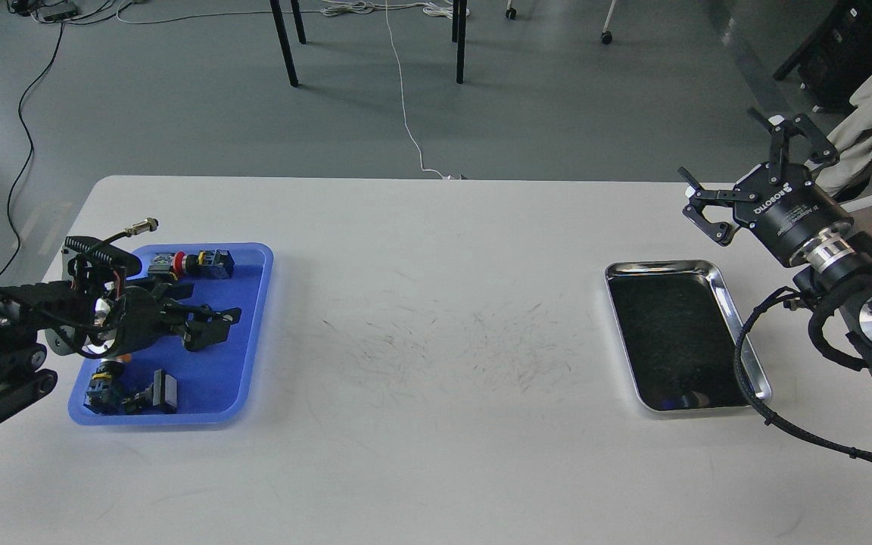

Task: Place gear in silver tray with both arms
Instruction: 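Lower the left gripper into the blue tray and grasp a black gear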

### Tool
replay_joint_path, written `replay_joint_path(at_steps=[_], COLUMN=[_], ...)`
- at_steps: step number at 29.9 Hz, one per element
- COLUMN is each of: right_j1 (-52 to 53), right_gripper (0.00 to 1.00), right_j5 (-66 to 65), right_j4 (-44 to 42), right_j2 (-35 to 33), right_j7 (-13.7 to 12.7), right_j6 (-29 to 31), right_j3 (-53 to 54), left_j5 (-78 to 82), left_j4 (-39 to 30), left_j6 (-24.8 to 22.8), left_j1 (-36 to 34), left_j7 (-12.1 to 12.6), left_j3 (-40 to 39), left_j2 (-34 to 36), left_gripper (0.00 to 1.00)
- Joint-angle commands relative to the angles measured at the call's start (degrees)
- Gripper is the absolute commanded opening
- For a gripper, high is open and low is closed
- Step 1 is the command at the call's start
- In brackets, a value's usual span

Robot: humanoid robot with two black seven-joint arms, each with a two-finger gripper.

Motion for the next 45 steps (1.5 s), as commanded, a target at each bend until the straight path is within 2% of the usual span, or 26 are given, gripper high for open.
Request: replay_joint_path(at_steps=[1,10,20,23,27,30,37,45], right_j1=[0.0,0.1,0.1,0.1,0.1,0.1,0.3,0.3], right_gripper=[0.99,0.99,0.99,0.99,0.99,0.99,0.99,0.99], right_j5=[0.0,0.0,0.0,0.0,0.0,0.0,0.0,0.0], right_j4=[0.0,0.0,0.0,0.0,0.0,-0.1,-0.1,-0.2], right_j2=[0.0,0.1,0.0,0.0,0.1,0.2,0.4,0.5], right_j7=[0.0,0.0,0.0,0.0,0.0,0.0,0.0,0.0], right_j6=[0.0,-0.1,-0.1,-0.1,-0.1,-0.1,-0.1,-0.1], right_j3=[0.1,0.0,-0.1,-0.1,-0.1,-0.2,-0.2,-0.2], left_j5=[0.0,2.4,2.5,2.5,2.6,2.6,2.6,2.4], left_j4=[2.8,8.4,10.7,10.7,10.7,10.7,10.7,10.4], left_j6=[0.7,1.0,1.0,1.0,1.0,1.0,1.0,1.0], left_j1=[0.0,-0.3,-0.6,-0.6,-0.4,-0.4,-0.1,-1.0], left_j7=[-0.5,-3.4,-3.5,-3.5,-3.5,-3.5,-3.5,-3.5], left_j3=[0.2,0.2,2.6,2.7,2.7,2.7,2.8,2.6], left_j2=[-1.3,-3.8,-5.2,-5.2,-5.1,-5.0,-4.9,-4.4], left_gripper=[0.88,0.73,0.62,0.50,0.41,0.28,0.11,0.06])
